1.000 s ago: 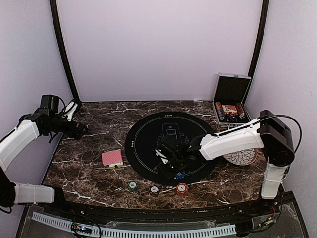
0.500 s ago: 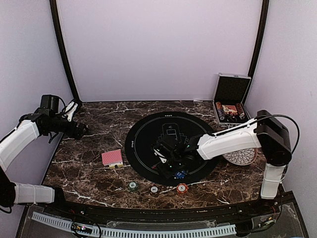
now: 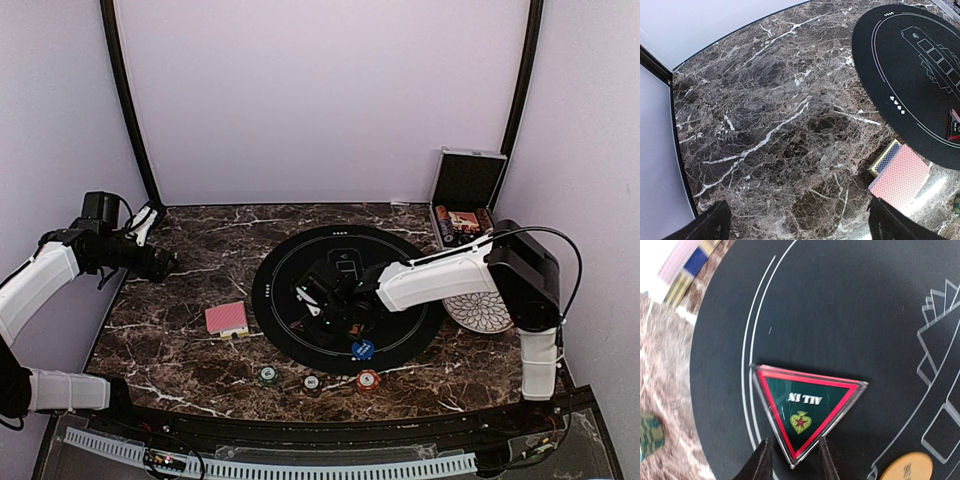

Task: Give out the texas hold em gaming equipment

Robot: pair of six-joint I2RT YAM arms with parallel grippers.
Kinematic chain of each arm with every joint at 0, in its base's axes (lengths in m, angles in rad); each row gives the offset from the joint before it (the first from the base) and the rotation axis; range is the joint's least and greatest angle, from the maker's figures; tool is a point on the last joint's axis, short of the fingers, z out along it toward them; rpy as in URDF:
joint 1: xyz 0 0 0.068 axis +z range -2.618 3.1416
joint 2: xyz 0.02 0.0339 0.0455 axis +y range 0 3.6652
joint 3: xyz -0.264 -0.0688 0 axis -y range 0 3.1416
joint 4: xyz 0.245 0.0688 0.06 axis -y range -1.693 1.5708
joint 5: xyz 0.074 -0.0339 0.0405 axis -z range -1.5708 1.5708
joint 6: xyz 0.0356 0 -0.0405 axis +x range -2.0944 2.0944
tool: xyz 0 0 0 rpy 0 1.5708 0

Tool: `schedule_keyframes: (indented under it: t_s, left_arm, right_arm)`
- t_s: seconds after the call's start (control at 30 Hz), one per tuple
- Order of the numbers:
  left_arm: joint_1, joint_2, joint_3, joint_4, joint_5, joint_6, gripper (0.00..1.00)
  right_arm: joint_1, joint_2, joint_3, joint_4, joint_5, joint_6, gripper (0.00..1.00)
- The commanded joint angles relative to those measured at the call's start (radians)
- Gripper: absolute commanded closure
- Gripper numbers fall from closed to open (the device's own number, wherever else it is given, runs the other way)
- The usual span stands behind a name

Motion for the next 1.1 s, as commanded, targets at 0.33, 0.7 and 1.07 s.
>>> schedule_keyframes:
  t_s: [0.33, 0.7, 1.07]
  left_arm:
    - [0.005, -0.020, 0.037, -0.049, 0.027, 0.004, 0.01]
    - [0.005, -0.013, 0.045, -0.077, 0.044, 0.008, 0.01]
    - [0.005, 0.001, 0.044, -0.097, 0.053, 0.013, 0.01]
  right_arm:
    - [-0.070, 0.250, 0.351, -0.040, -0.042, -0.088, 0.70]
    - [-0.087, 0.410, 0.599, -0.082, -0.066, -0.088, 0.70]
    - [-0.094, 0.064, 0.260, -0.008, 0.059, -0.066, 0.27]
